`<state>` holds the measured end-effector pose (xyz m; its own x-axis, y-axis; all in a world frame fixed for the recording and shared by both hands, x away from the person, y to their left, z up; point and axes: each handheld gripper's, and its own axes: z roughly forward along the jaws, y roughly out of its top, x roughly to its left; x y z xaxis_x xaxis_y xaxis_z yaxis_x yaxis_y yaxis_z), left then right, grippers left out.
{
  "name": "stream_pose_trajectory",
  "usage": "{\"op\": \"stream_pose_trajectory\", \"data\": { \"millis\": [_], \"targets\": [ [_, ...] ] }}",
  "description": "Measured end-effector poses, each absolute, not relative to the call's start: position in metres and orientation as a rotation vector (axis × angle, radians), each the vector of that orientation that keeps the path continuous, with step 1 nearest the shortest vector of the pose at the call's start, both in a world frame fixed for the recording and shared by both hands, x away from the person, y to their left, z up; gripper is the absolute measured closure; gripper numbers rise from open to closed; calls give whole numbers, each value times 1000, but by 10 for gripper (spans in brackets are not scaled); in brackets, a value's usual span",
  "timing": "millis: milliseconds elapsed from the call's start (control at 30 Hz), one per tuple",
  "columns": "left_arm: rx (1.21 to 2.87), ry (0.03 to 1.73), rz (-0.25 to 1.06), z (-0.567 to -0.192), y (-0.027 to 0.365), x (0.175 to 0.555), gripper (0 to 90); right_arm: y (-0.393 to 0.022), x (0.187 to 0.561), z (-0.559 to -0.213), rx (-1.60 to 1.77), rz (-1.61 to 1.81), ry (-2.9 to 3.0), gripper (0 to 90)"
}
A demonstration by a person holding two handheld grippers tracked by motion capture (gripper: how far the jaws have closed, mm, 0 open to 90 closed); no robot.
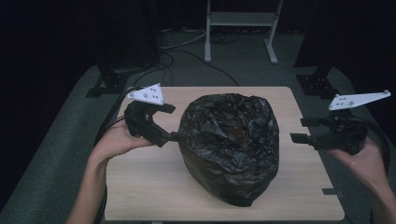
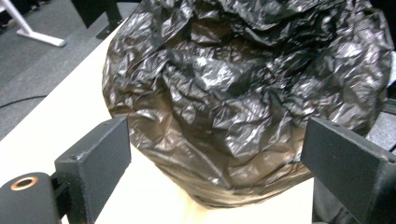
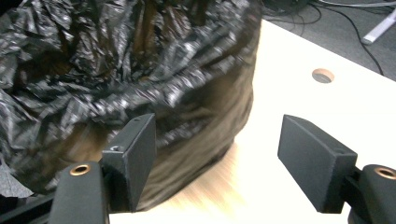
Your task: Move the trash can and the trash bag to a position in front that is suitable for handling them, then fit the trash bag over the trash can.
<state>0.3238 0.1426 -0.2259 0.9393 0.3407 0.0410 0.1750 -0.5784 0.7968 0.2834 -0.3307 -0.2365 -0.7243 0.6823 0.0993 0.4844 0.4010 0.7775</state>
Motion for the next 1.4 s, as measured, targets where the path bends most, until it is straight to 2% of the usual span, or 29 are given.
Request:
{"op": "stream_pose_trajectory", "data": {
  "millis": [400,967,1400],
  "targets": [
    [2168,405,242,-233,159,325,77,-353,287,-252,1114,1198,2401,273],
    [2160,471,239,-250,184,316,77,-360,288,-283,1193,1164,2399,273],
    [2162,494,239,-264,189,314,77,-367,285,-306,1242,1169,2397,273]
  ]
}}
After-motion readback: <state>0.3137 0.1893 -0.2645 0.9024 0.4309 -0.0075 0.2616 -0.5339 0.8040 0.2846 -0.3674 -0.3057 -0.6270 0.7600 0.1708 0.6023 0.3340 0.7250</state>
